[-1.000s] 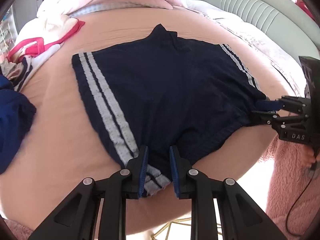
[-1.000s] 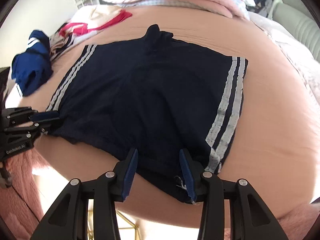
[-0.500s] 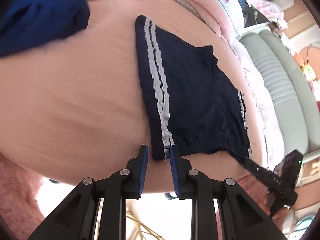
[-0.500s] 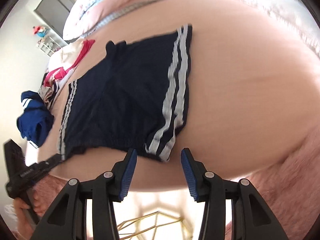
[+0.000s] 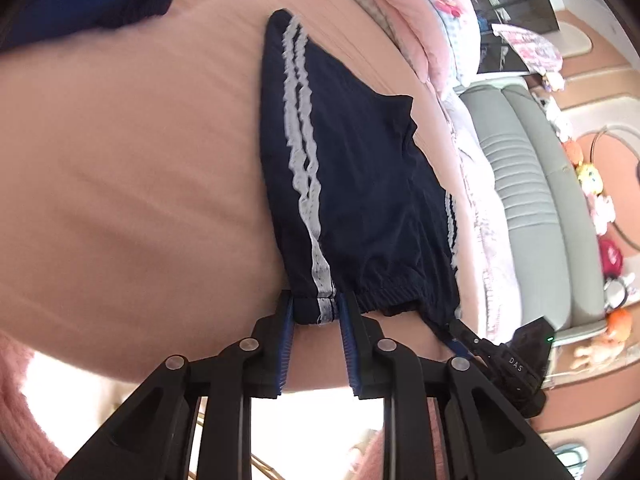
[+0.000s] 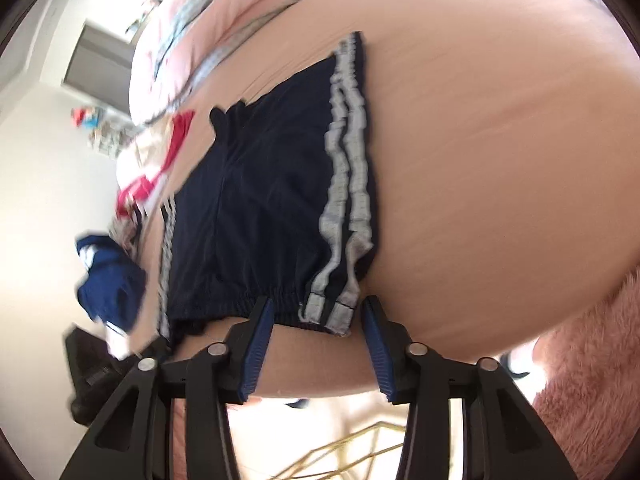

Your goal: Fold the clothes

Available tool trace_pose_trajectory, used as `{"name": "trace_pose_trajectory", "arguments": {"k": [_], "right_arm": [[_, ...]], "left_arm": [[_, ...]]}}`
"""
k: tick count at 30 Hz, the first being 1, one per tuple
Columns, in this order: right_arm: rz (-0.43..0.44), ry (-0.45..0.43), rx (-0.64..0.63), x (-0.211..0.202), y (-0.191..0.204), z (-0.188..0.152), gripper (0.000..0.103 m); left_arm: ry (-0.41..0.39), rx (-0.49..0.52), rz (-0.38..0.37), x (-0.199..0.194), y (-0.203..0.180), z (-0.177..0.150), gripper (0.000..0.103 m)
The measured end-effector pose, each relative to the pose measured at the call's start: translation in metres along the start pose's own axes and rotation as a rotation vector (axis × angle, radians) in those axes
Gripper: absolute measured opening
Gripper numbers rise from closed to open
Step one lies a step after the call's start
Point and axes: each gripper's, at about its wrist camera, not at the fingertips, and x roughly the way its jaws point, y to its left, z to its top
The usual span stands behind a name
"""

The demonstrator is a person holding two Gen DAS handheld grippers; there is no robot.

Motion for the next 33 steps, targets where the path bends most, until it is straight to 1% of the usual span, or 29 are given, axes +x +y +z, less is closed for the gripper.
{"name": "trace_pose_trajectory", "arguments": {"k": [1,2,3,4,6,8,9,10,12,14,16,17,18,19,20,22,24,25,27,28,29,30,31,33], "right_arm": [[-0.027,-0.003,-0.027,0.000,0.004,0.000,0.016],[-0.054,-0.005,-0.054,0.001,0.009,-0.001,0.012],[-0.080,-0.008,-0.080,0.001,0.013,-0.001,0.010],[-0.086,-0.025,-0.095,-0.005,0.015,-0.001,0.009],[-0.107,-0.078,-0.143,-0.020,0.019,-0.003,0.009],[-0.122,-0.093,-0.193,-0.024,0.025,-0.003,0.009],[-0.138,-0.082,-0.206,-0.020,0.025,-0.003,0.009],[-0.156,-0.054,-0.203,-0.011,0.024,-0.003,0.009],[-0.194,0.002,-0.185,0.007,0.019,-0.003,0.009],[-0.182,0.011,-0.169,0.004,0.017,-0.001,0.010],[-0.173,0.020,-0.158,0.001,0.014,0.000,0.015],[-0.159,0.019,-0.136,-0.002,0.010,0.000,0.016],[-0.145,0.018,-0.114,-0.005,0.007,-0.001,0.017],[-0.131,-0.001,-0.094,-0.010,0.006,-0.001,0.020],[-0.117,-0.020,-0.075,-0.016,0.005,-0.002,0.023],[-0.111,-0.090,-0.073,-0.034,0.006,-0.002,0.025],[-0.136,-0.161,-0.086,-0.049,0.012,0.000,0.025],[-0.149,-0.184,-0.104,-0.052,0.019,0.003,0.025],[-0.167,-0.214,-0.153,-0.055,0.033,0.009,0.025],[-0.175,-0.227,-0.178,-0.057,0.040,0.011,0.025],[-0.155,-0.213,-0.215,-0.051,0.047,0.014,0.025],[-0.135,-0.198,-0.252,-0.046,0.055,0.017,0.026],[-0.125,-0.159,-0.292,-0.037,0.060,0.018,0.028],[-0.135,-0.076,-0.367,-0.006,0.075,0.019,0.028]], "left_arm": [[-0.008,0.026,0.018,-0.001,-0.004,0.000,0.007],[-0.020,0.056,0.035,-0.005,-0.009,0.000,0.007],[-0.031,0.086,0.050,-0.008,-0.014,-0.001,0.007],[-0.042,0.111,0.059,-0.013,-0.018,-0.001,0.007],[-0.040,0.157,0.089,-0.017,-0.024,-0.001,0.007],[-0.023,0.183,0.127,-0.014,-0.025,-0.002,0.007],[-0.005,0.180,0.154,-0.008,-0.021,-0.003,0.007],[0.014,0.164,0.165,-0.002,-0.014,-0.003,0.007],[0.027,0.113,0.139,0.002,-0.003,-0.001,0.010],[0.036,0.087,0.122,0.001,0.003,0.001,0.010],[0.043,0.077,0.111,-0.004,0.006,0.002,0.011],[0.043,0.069,0.109,-0.006,0.007,0.002,0.012],[0.030,0.055,0.121,-0.010,0.005,0.003,0.015],[0.013,0.049,0.137,-0.014,0.003,0.003,0.020],[-0.014,0.068,0.169,-0.022,-0.002,0.003,0.024],[-0.078,0.114,0.236,-0.036,-0.012,0.003,0.025],[-0.129,0.177,0.282,-0.043,-0.025,0.005,0.025],[-0.151,0.210,0.299,-0.047,-0.032,0.007,0.025],[-0.167,0.286,0.285,-0.047,-0.044,0.010,0.025],[-0.140,0.315,0.246,-0.039,-0.050,0.011,0.025],[-0.112,0.348,0.215,-0.030,-0.057,0.012,0.025],[-0.083,0.389,0.213,-0.017,-0.063,0.010,0.025],[-0.053,0.430,0.211,-0.004,-0.070,0.008,0.025],[0.008,0.502,0.214,0.020,-0.081,0.005,0.025]]}}
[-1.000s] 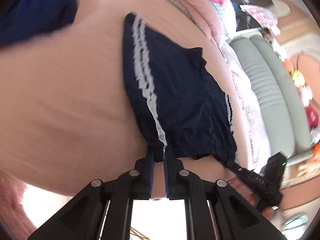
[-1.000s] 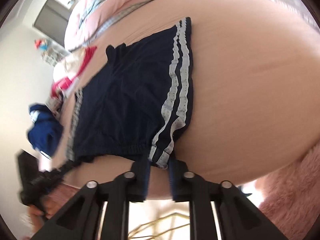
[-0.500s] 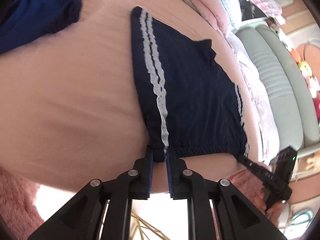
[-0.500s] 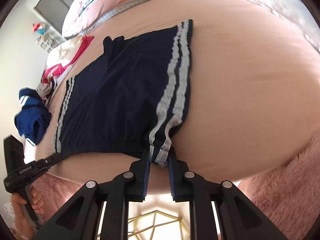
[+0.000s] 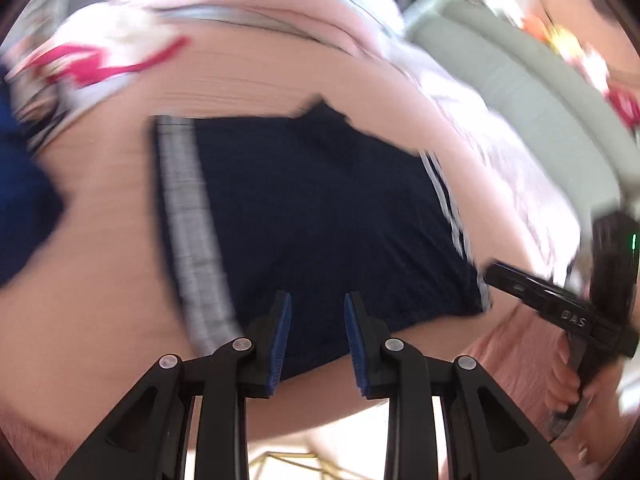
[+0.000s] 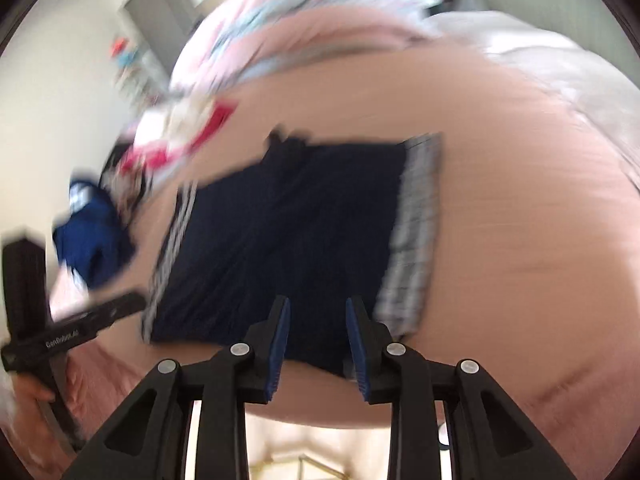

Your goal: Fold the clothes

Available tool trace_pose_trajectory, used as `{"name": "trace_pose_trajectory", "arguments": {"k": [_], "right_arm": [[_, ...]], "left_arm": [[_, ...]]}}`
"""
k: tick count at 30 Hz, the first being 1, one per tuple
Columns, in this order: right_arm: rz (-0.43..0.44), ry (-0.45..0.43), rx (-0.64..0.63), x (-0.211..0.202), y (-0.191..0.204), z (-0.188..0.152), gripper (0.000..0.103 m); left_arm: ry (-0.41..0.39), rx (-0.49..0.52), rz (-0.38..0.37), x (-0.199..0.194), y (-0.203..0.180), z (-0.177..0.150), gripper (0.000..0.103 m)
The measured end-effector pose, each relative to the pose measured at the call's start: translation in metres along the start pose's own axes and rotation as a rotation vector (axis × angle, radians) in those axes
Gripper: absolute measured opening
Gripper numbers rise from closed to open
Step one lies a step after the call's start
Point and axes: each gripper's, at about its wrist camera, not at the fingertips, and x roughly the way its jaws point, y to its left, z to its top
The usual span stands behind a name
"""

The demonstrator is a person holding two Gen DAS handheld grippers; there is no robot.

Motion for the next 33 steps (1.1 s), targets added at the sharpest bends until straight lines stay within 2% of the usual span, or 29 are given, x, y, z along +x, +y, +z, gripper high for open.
{"name": "trace_pose_trajectory", "arguments": {"k": [2,3,4,7,9,12,19,23,24,26,28,30,33], "right_arm": [[0.014,0.026,0.013,0.003,-0.005,0.000,0.028],[0.021,0.038,0.019,0.004,-0.008,0.000,0.028],[0.027,0.051,0.026,0.005,-0.010,0.000,0.028],[0.048,0.090,0.045,0.009,-0.018,0.000,0.028],[0.061,0.114,0.057,0.012,-0.024,0.001,0.029],[0.020,0.080,0.026,0.011,-0.034,0.025,0.030],[-0.044,0.077,-0.076,0.047,-0.056,0.087,0.030],[-0.081,0.062,-0.101,0.073,-0.068,0.118,0.030],[-0.065,0.073,-0.086,0.081,-0.075,0.124,0.030],[-0.034,0.097,-0.057,0.095,-0.089,0.136,0.030],[-0.047,0.115,-0.030,0.108,-0.104,0.137,0.029],[-0.015,0.080,-0.008,0.107,-0.115,0.138,0.028],[-0.104,0.047,0.004,0.101,-0.127,0.140,0.026]], "left_arm": [[0.090,0.005,0.048,0.021,0.000,-0.003,0.025],[0.142,-0.027,0.071,0.029,0.007,-0.006,0.025],[0.148,-0.058,0.052,0.028,0.013,-0.009,0.025],[0.126,-0.083,-0.018,0.012,0.026,-0.006,0.025],[0.106,-0.040,-0.028,0.005,0.027,0.003,0.025],[0.082,0.046,-0.040,0.008,0.013,0.030,0.025],[0.091,0.187,-0.075,0.072,-0.027,0.100,0.025],[0.093,0.222,-0.066,0.110,-0.036,0.143,0.025],[0.103,0.228,-0.058,0.121,-0.038,0.152,0.025],[0.135,0.225,-0.015,0.145,-0.035,0.167,0.025],[0.154,0.214,0.013,0.162,-0.028,0.178,0.025],[0.128,0.184,-0.013,0.167,-0.020,0.188,0.025],[0.075,0.135,-0.039,0.172,-0.008,0.203,0.025]]}}
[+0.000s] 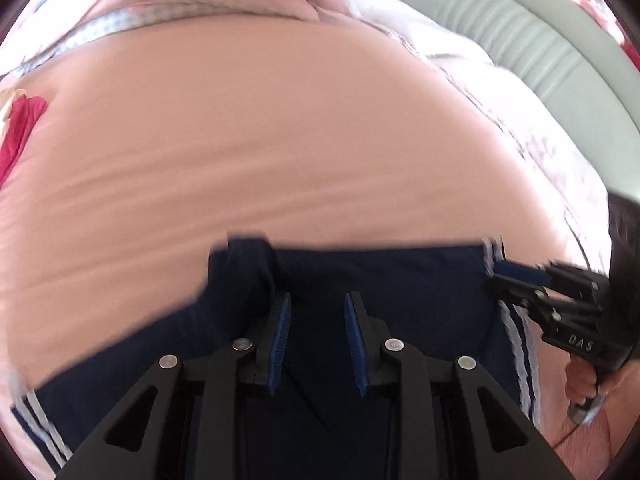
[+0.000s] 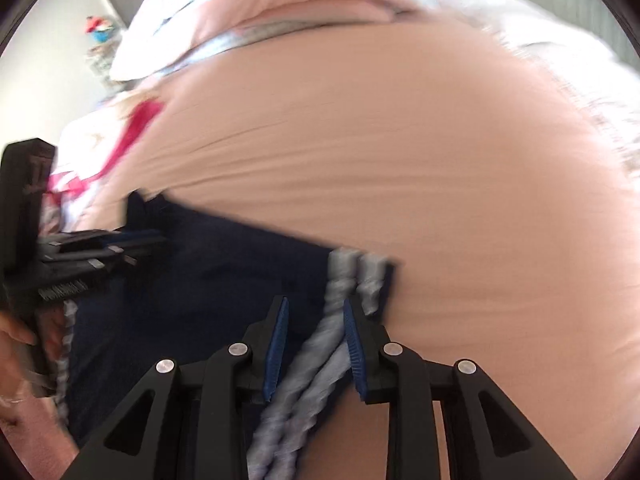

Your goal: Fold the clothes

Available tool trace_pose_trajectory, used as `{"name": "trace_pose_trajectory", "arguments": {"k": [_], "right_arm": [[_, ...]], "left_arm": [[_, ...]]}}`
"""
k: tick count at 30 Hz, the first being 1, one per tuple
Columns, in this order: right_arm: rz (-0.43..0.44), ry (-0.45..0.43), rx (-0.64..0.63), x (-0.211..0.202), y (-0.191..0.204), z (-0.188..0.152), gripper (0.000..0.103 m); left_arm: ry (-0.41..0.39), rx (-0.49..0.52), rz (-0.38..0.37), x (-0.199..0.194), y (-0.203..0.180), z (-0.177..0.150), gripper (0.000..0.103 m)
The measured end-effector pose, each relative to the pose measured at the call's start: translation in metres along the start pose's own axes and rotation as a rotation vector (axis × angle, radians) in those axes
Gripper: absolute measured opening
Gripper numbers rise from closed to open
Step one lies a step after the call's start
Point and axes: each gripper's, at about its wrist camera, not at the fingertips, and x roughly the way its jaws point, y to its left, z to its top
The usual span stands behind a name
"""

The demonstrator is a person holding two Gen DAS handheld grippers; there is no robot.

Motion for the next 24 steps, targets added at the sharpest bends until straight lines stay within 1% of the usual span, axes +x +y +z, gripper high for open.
{"name": "trace_pose_trajectory", "arguments": {"k": [3,5,7,9,10,12,13,14,16,18,19,20,22,24], "right_arm": [[0.059,-0.008,0.077,0.000,-0.015,0.001,0.026],[0.051,-0.039,0.097,-0.006,-0.019,0.001,0.026],[0.042,-0.070,0.118,-0.012,-0.023,0.001,0.029],[0.034,-0.101,0.138,-0.019,-0.028,0.001,0.029],[0.030,-0.114,0.148,-0.021,-0.030,0.001,0.029],[0.003,-0.054,0.163,-0.012,-0.036,0.000,0.029],[-0.008,-0.057,0.162,-0.012,-0.036,0.000,0.029],[-0.019,-0.059,0.162,-0.013,-0.037,0.000,0.029],[-0.042,-0.065,0.161,-0.013,-0.038,0.001,0.029],[-0.113,-0.095,0.160,-0.018,-0.040,0.001,0.029],[-0.121,-0.085,0.172,-0.020,-0.042,0.000,0.029],[-0.127,-0.076,0.184,-0.022,-0.044,-0.002,0.029],[-0.047,-0.070,0.207,-0.036,-0.043,-0.008,0.029],[0.014,-0.040,0.190,-0.047,-0.025,-0.019,0.029]], "left_arm": [[-0.054,-0.045,-0.011,0.002,0.012,0.011,0.025],[-0.090,-0.071,-0.008,0.000,0.018,0.015,0.025],[-0.120,-0.068,-0.022,-0.013,0.014,0.011,0.025],[-0.110,-0.024,-0.019,-0.024,0.005,0.002,0.025],[-0.091,0.002,-0.015,-0.024,-0.001,-0.004,0.025],[-0.031,0.045,-0.052,-0.019,-0.009,-0.014,0.025],[-0.007,0.069,-0.047,-0.013,-0.013,-0.017,0.025],[0.008,0.095,-0.021,-0.005,-0.015,-0.018,0.025],[-0.006,0.094,0.002,0.002,-0.013,-0.011,0.025],[-0.019,0.068,0.014,-0.001,-0.015,-0.004,0.025],[-0.022,0.057,0.016,-0.006,-0.019,-0.003,0.025],[-0.016,0.075,0.014,-0.015,-0.025,-0.016,0.025],[-0.003,0.111,0.012,-0.032,-0.038,-0.040,0.025],[0.009,0.147,0.009,-0.050,-0.050,-0.065,0.025]]}}
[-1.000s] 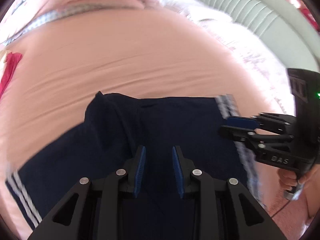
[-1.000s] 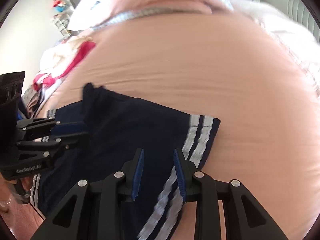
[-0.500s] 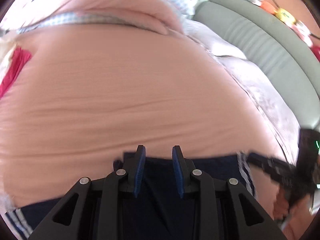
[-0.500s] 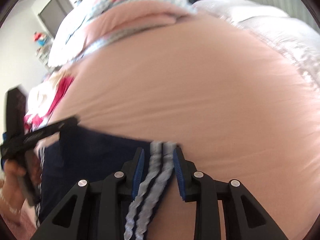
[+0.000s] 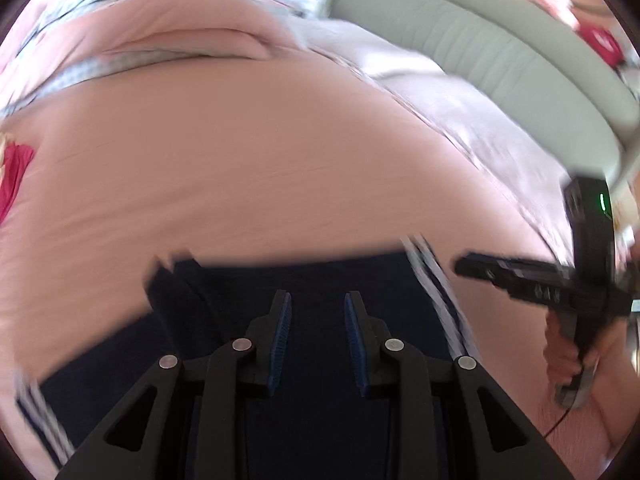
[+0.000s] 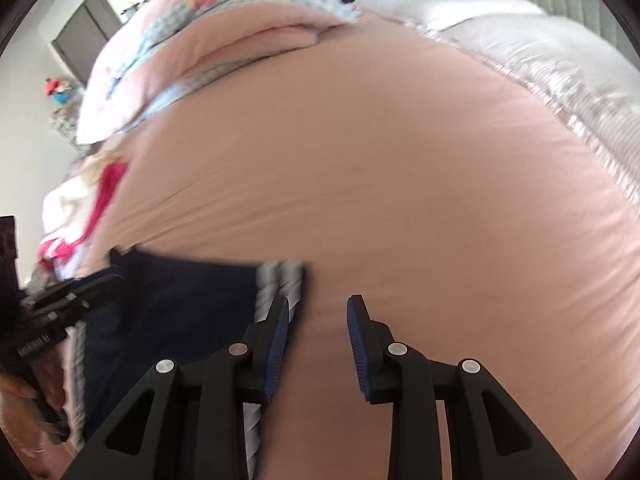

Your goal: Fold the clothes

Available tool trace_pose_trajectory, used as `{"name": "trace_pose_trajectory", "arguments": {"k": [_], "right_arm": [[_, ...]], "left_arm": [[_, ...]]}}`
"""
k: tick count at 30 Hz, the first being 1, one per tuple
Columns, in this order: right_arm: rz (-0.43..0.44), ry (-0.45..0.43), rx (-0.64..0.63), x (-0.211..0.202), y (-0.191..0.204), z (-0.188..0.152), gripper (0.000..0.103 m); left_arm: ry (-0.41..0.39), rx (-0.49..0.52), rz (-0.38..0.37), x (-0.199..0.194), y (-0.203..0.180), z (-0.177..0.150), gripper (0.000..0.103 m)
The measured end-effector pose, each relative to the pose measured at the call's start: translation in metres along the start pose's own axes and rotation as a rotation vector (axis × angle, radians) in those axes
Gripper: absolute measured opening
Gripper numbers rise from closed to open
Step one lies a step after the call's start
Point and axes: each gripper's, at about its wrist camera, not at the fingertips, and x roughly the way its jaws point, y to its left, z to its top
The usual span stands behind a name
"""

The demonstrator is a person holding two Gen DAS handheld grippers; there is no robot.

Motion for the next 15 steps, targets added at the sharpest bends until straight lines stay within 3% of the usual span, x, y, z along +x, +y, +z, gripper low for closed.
{"name": "trace_pose_trajectory", "arguments": {"k": [4,8,13,15], "right_arm": [[0.051,0.043,-0.059,-0.023,0.042,-0.048,0.030],[0.040,0.109,-0.114,-0.024,0.081,-0.109,0.030],[-0.127,0.100,-0.290,-0.032,0.099,-0.134,0.030],[-0.203,0.107,-0.330,-0.038,0.098,-0.135,0.040]], "left_arm": [[0.026,0.068,-0.001,-0.034,-0.031,-0.046,0.025],[0.050,0.039,0.079,-0.069,-0.023,-0.086,0.025],[0.066,-0.119,0.126,-0.089,0.010,-0.130,0.025],[0.072,-0.177,0.141,-0.096,0.029,-0.145,0.025]]}}
